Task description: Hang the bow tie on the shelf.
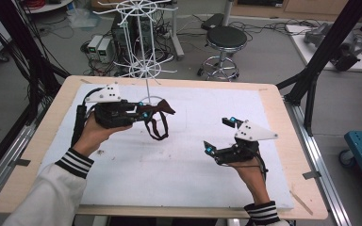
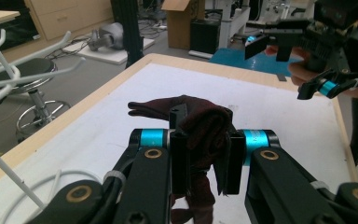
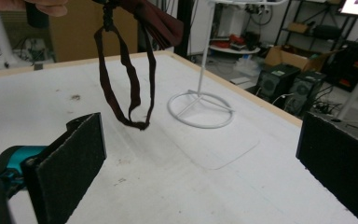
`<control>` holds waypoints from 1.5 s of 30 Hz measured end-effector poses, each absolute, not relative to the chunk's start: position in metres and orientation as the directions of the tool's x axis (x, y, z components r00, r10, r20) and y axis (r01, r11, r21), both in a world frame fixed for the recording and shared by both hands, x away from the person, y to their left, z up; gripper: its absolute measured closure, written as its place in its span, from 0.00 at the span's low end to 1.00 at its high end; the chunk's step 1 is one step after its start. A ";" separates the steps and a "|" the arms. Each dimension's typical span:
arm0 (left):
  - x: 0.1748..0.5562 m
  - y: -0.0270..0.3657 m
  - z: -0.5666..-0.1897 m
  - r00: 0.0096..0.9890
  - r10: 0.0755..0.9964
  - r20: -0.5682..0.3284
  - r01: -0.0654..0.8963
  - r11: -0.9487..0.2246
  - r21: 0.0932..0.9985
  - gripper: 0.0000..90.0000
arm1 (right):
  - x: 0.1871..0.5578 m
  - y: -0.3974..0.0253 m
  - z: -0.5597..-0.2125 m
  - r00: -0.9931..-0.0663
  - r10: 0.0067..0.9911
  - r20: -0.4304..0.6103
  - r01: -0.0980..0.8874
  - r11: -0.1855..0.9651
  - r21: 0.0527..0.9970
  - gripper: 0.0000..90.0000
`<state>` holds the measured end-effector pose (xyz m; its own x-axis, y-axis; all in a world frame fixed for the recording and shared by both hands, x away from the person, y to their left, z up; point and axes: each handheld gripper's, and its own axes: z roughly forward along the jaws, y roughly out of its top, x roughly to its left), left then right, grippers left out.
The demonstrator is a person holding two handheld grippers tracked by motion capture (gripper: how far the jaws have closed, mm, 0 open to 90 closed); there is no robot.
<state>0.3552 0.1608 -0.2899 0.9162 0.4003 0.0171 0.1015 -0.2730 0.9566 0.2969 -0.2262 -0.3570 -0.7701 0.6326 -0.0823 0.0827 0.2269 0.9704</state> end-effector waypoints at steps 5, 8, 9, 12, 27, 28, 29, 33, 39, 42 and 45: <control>0.361 0.163 -0.283 0.918 0.398 0.012 0.109 -0.281 0.953 0.87 | 0.291 -0.237 -0.367 -0.749 0.659 -0.068 0.080 0.193 0.978 0.01; 0.364 0.163 -0.278 0.922 0.387 0.019 0.105 -0.296 0.949 0.87 | 0.287 -0.241 -0.376 -0.740 0.670 -0.059 0.080 0.176 0.981 0.01; 0.364 0.163 -0.278 0.922 0.387 0.019 0.105 -0.296 0.949 0.87 | 0.286 -0.242 -0.378 -0.740 0.670 -0.056 0.082 0.173 0.982 0.01; 0.365 0.163 -0.273 0.922 0.387 0.029 0.098 -0.306 0.947 0.87 | 0.284 -0.244 -0.382 -0.731 0.679 -0.067 0.073 0.176 0.982 0.01; 0.378 0.162 -0.255 0.921 0.385 0.055 0.076 -0.315 0.946 0.87 | 0.271 -0.259 -0.413 -0.688 0.724 -0.042 0.057 0.112 0.992 0.01; 0.379 0.161 -0.253 0.921 0.386 0.054 0.074 -0.311 0.948 0.87 | 0.271 -0.259 -0.415 -0.685 0.728 -0.042 0.056 0.110 0.992 0.01; 0.379 0.161 -0.252 0.920 0.387 0.054 0.073 -0.305 0.949 0.87 | 0.270 -0.260 -0.418 -0.682 0.731 -0.035 0.058 0.102 0.993 0.01; 0.382 0.158 -0.249 0.924 0.379 0.057 0.069 -0.311 0.948 0.87 | 0.270 -0.263 -0.423 -0.668 0.744 -0.022 0.058 0.082 0.995 0.01; 0.386 0.155 -0.246 0.920 0.387 0.064 0.065 -0.312 0.948 0.87 | 0.270 -0.265 -0.428 -0.662 0.750 -0.011 0.072 0.078 0.994 0.01; 0.389 0.153 -0.244 0.918 0.391 0.063 0.068 -0.314 0.947 0.87 | 0.270 -0.265 -0.430 -0.659 0.752 -0.013 0.061 0.071 0.996 0.01; 0.392 0.151 -0.243 0.915 0.398 0.062 0.068 -0.306 0.950 0.87 | 0.269 -0.265 -0.432 -0.656 0.754 -0.014 0.058 0.069 0.996 0.01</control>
